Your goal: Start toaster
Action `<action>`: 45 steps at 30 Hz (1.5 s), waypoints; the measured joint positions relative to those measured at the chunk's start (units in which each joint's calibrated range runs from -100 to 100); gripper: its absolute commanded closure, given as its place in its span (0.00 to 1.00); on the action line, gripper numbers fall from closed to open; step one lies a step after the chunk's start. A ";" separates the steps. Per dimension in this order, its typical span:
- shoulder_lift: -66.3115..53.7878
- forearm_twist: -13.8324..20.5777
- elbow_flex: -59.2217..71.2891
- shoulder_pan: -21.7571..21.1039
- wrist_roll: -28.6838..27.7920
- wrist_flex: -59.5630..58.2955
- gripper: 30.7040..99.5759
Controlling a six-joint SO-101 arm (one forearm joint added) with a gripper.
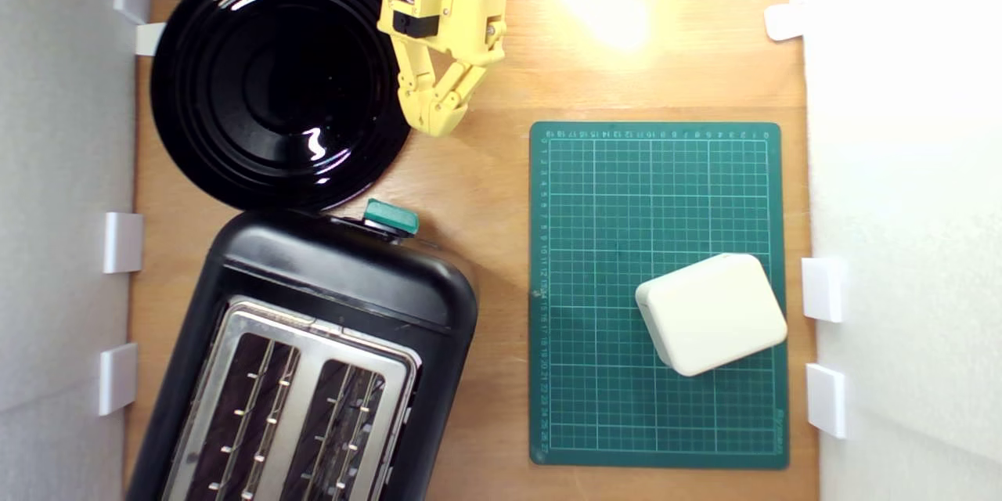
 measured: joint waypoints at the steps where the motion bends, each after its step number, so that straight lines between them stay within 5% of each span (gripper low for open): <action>1: -0.17 -0.39 0.37 0.00 0.16 0.00 0.99; 12: -0.33 -6.16 5.84 2.80 5.66 0.09 0.99; 45: -0.33 -4.62 5.84 0.90 5.93 0.51 0.99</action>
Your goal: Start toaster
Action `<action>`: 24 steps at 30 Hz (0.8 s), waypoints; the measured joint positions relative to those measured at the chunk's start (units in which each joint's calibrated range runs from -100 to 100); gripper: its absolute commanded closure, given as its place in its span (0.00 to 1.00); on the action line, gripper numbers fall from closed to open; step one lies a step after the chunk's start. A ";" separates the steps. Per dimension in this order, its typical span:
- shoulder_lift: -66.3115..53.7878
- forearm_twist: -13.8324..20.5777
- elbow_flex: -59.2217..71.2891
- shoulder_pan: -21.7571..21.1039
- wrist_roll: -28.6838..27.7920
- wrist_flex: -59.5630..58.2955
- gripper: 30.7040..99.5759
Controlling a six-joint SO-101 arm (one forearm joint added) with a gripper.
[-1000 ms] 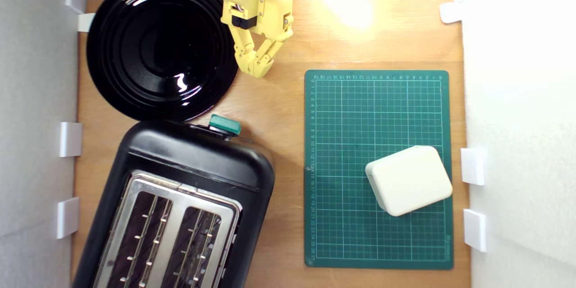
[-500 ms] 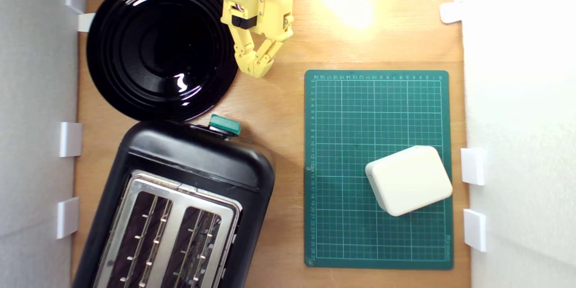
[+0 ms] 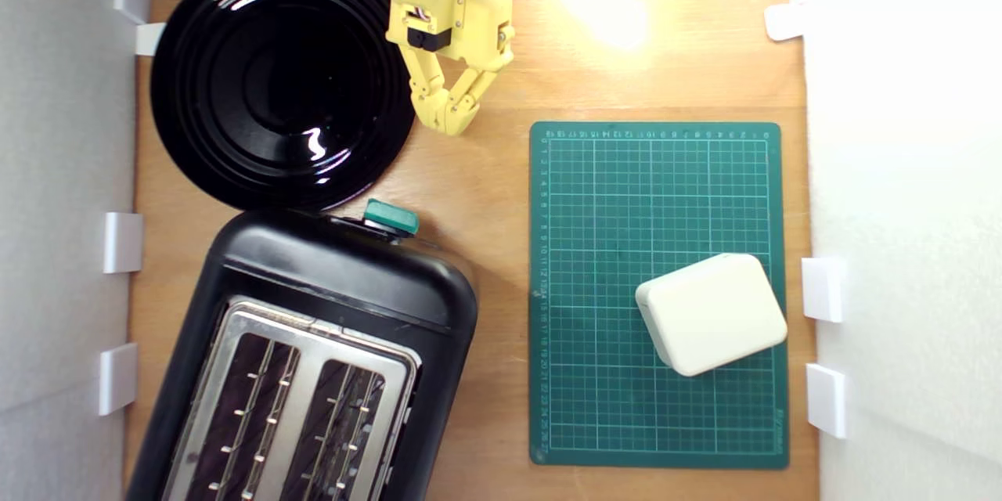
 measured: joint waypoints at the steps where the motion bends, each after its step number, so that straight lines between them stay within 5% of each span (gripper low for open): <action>1: 0.00 0.10 0.00 0.09 -0.32 1.02 0.99; 16: 0.00 0.29 0.00 -0.18 -2.21 6.30 0.99; 24: 0.00 0.48 0.00 -8.04 -4.26 9.11 0.99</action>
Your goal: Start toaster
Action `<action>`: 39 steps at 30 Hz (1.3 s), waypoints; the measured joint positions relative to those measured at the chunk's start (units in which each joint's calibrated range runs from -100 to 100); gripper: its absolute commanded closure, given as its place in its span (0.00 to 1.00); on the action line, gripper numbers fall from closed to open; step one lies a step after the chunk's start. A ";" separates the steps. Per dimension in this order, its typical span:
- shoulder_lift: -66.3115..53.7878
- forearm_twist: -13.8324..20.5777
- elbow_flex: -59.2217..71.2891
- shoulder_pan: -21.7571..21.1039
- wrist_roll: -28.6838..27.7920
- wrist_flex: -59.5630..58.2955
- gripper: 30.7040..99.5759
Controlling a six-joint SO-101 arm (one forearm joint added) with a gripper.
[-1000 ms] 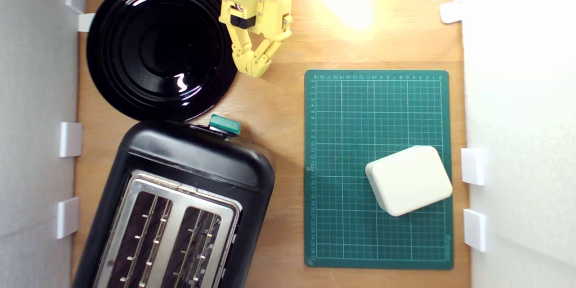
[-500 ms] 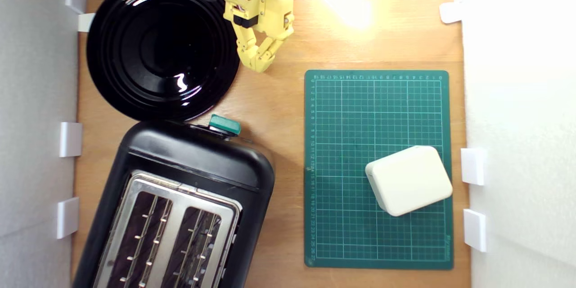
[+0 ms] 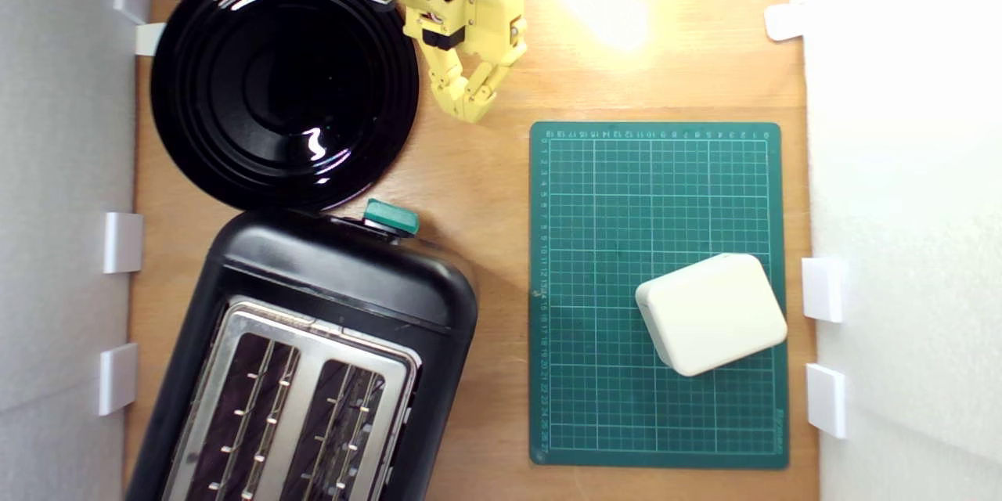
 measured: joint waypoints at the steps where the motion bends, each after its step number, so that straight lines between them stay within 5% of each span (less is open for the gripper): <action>1: 0.00 -0.19 0.00 -0.99 -0.27 0.00 0.99; 10: 0.00 -0.19 0.00 -7.68 -0.65 0.00 0.99; 39: 0.00 -0.19 0.00 -7.77 -0.65 0.00 0.99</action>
